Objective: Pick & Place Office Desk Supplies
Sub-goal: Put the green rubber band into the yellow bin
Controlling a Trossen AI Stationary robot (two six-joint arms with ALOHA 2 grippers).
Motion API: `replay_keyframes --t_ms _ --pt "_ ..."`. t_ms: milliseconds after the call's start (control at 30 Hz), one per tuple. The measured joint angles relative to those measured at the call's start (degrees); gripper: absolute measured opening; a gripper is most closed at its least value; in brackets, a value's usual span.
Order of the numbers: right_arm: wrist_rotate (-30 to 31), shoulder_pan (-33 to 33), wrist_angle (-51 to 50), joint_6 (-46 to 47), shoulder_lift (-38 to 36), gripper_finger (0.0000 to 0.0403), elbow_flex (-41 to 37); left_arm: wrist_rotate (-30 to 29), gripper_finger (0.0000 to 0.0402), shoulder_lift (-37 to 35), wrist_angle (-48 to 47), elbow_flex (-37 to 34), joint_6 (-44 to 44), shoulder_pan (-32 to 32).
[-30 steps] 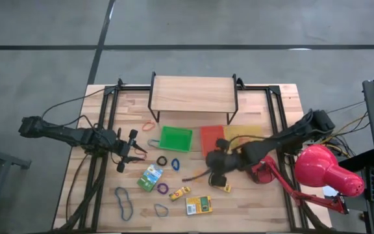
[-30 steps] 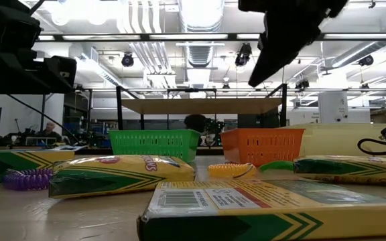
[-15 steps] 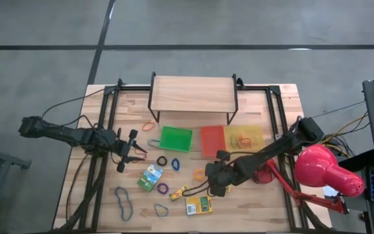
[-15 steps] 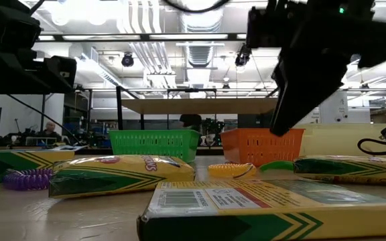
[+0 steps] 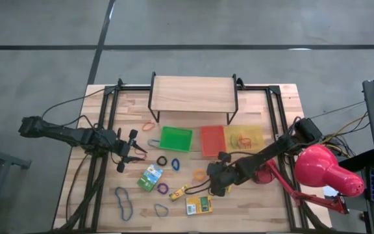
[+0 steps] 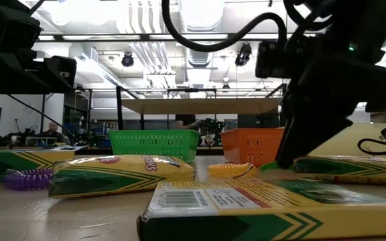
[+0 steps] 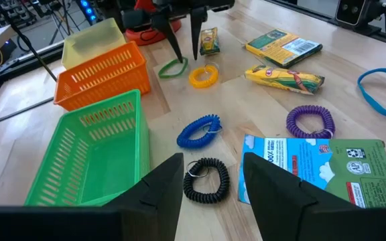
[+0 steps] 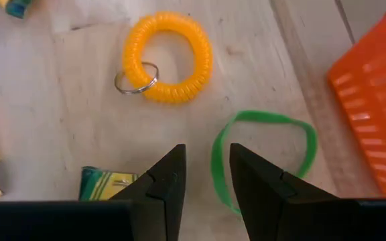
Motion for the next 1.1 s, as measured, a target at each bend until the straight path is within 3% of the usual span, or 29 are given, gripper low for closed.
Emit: replay_keyframes --t_ms 367,800,1100 --pt "0.44 -0.02 3.63 0.22 -0.07 0.0107 -2.9 -0.01 0.0159 0.0 0.0 0.01 0.0 0.0" --pt "0.44 -0.02 3.47 0.81 -0.07 0.0014 -2.86 -0.01 0.0159 0.0 0.0 0.01 0.0 0.0" --pt "0.42 -0.02 2.55 -0.01 -0.49 0.0009 -1.0 -0.01 0.0159 0.0 0.0 -0.01 0.01 0.0"
